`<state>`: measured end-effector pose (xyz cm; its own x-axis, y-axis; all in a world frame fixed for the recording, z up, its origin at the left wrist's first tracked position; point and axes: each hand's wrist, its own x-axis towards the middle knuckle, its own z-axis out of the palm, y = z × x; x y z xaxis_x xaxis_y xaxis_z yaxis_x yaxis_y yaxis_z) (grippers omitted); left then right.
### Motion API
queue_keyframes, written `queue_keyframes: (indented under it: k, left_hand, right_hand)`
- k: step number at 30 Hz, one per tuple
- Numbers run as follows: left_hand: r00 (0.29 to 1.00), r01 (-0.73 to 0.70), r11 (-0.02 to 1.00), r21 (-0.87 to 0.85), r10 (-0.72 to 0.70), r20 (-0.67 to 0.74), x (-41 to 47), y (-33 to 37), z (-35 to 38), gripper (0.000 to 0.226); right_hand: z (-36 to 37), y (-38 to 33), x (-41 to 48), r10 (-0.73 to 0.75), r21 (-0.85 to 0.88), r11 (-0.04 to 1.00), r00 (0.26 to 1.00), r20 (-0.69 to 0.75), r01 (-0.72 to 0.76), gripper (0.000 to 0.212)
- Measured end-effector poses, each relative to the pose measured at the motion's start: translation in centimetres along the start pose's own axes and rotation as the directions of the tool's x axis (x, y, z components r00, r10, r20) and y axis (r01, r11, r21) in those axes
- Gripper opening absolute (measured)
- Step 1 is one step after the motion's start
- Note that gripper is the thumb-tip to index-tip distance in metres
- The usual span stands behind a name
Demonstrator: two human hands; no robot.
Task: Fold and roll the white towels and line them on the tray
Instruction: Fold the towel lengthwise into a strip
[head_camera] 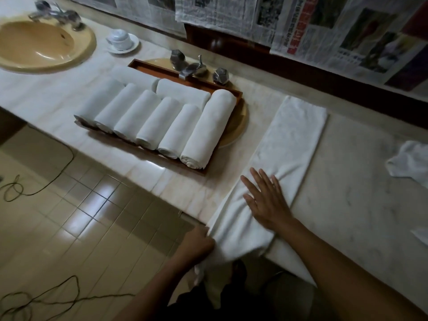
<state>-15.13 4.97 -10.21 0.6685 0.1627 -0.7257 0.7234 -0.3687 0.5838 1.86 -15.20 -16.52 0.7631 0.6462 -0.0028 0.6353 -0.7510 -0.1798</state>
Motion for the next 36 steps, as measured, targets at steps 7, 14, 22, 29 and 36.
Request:
queue_keyframes:
  k: [7,14,22,29,36]
  left_hand:
    - [0.962,-0.142,0.982,0.124,0.167,-0.216,0.4,-2.1,-0.2,0.015]
    - [0.963,-0.224,0.974,-0.026,0.217,-0.160,0.8,-1.9,-1.1,0.017]
    - [0.941,-0.319,0.919,0.232,0.336,-0.040,1.3,-2.2,-0.9,0.029]
    - [0.949,-0.305,0.947,0.103,0.311,-0.056,2.2,-2.4,-0.4,0.033]
    - [0.990,-0.144,0.974,-0.172,0.141,-0.032,2.9,-4.1,-0.1,0.027]
  right_hand:
    - [-0.5,-2.7,-2.7,0.312,0.105,0.947,0.947,-0.079,-0.303,0.060]
    - [-0.9,-7.7,-11.9,0.865,0.194,0.476,0.496,0.074,-0.858,0.049]
    - [-2.4,-8.1,-11.9,0.844,0.488,0.330,0.484,0.231,-0.808,0.024]
    - [-2.7,-8.5,-13.3,0.941,0.659,0.162,0.315,0.120,-0.735,0.019]
    - [1.9,-11.3,-18.3,0.832,0.665,-0.050,0.337,0.440,-0.745,0.012]
